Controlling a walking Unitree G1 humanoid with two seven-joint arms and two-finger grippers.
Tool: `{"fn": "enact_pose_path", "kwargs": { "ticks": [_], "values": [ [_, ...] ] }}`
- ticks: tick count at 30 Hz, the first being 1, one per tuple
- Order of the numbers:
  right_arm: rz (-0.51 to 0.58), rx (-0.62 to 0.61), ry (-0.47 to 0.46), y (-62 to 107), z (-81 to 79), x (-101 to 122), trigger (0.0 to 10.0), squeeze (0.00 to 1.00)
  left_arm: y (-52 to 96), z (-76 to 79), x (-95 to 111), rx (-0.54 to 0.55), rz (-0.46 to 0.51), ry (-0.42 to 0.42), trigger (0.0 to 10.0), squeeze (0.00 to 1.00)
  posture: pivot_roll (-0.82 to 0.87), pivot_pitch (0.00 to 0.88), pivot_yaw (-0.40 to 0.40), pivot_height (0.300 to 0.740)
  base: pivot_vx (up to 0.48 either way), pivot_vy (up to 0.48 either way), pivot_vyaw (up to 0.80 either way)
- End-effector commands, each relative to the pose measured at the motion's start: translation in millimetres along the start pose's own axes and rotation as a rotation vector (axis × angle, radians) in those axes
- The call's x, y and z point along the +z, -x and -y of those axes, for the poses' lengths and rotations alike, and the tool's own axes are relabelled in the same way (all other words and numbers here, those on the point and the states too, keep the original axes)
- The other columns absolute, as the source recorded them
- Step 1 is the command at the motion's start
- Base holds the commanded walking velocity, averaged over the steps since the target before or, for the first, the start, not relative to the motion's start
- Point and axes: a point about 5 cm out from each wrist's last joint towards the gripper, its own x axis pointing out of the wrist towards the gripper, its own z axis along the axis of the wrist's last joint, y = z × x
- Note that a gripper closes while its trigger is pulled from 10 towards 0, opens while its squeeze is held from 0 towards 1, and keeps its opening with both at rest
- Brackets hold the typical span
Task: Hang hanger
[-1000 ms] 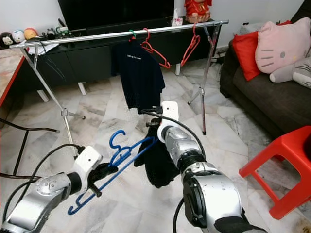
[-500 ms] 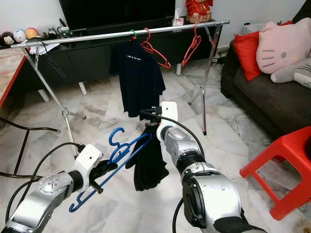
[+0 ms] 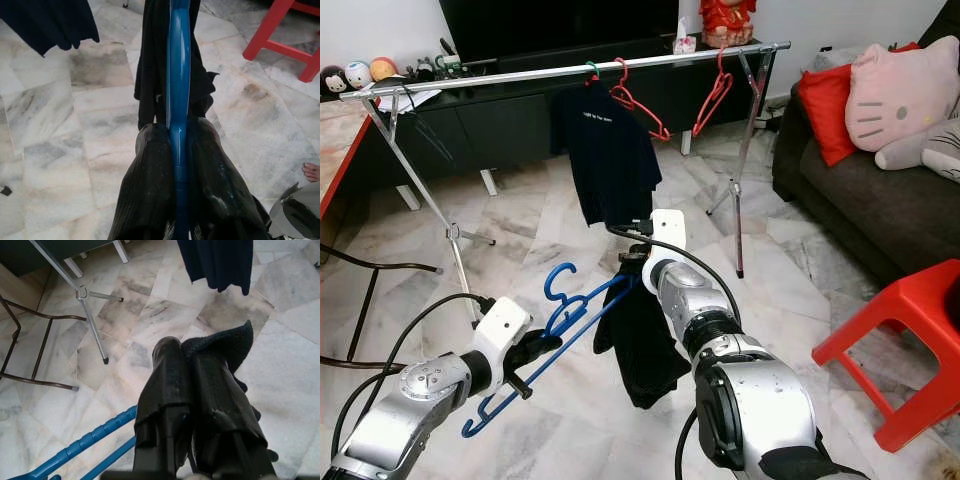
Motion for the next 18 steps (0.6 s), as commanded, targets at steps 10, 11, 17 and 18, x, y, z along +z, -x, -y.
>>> {"fn": "enact_pose_path", "kwargs": {
  "ticks": [10,11,17,18],
  "values": [
    [0.045,-0.032,0.026,-0.3,-4.1,6.5,10.0,0.0,-7.9,-33.5,14.2,0.331,0.044,0.021,10.0,0.0,-0.08,0.0,0.035,0.74,0.0,0.0,0.0],
    [0.046,-0.029,0.026,-0.4,-4.9,7.0,10.0,0.0,-9.0,-32.4,14.2,0.324,0.046,0.025,10.0,0.0,-0.08,0.0,0.035,0.74,0.0,0.0,0.0],
    [0.052,0.014,0.035,-1.0,-11.7,9.6,10.0,0.0,-12.7,-19.6,13.3,0.221,0.053,0.051,10.0,0.0,-0.08,0.0,0.035,0.74,0.0,0.0,0.0],
    [0.053,0.018,0.035,-1.0,-12.6,10.2,10.0,0.0,-12.7,-18.3,13.4,0.21,0.054,0.053,10.0,0.0,-0.08,0.0,0.035,0.74,0.0,0.0,0.0]
  ]
}}
